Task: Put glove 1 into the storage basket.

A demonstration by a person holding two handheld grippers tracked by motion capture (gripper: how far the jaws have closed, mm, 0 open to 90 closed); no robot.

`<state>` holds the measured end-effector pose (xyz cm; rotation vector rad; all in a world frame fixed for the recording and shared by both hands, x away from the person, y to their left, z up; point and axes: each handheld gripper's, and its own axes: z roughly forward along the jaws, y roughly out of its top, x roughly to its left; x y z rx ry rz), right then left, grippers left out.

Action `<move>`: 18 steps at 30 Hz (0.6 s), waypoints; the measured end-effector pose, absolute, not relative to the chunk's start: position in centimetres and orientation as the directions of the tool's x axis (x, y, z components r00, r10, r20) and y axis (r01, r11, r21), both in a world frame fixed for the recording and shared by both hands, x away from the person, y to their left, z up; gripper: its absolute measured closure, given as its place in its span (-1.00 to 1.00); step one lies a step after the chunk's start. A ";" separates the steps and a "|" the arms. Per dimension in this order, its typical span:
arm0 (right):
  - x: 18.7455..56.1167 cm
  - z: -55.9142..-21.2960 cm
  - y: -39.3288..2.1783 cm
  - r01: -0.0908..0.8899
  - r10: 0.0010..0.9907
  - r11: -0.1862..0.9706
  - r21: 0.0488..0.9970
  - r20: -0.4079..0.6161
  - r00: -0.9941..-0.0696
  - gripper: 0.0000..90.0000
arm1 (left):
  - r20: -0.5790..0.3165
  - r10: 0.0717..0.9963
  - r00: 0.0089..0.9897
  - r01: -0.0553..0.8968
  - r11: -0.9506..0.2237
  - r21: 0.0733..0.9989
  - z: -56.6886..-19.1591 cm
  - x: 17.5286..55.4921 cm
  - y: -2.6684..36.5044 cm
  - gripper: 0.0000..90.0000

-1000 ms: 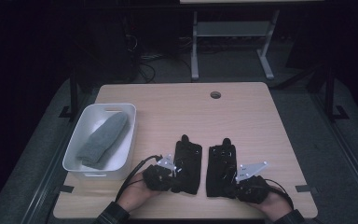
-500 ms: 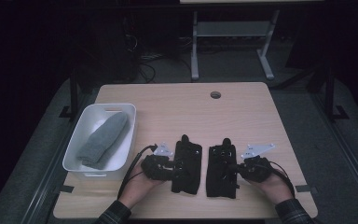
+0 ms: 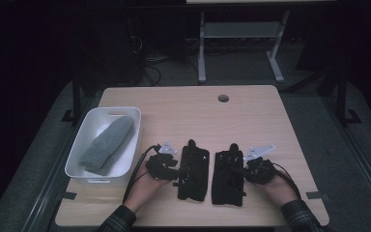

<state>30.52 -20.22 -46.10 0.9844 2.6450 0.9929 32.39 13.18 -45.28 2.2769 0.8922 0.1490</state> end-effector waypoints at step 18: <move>30.5 -46.2 -18.8 0.509 0.601 0.580 0.636 0.087 -0.794 1.00 | -0.169 0.638 0.751 0.579 -0.515 0.632 -46.1 33.5 12.8 0.32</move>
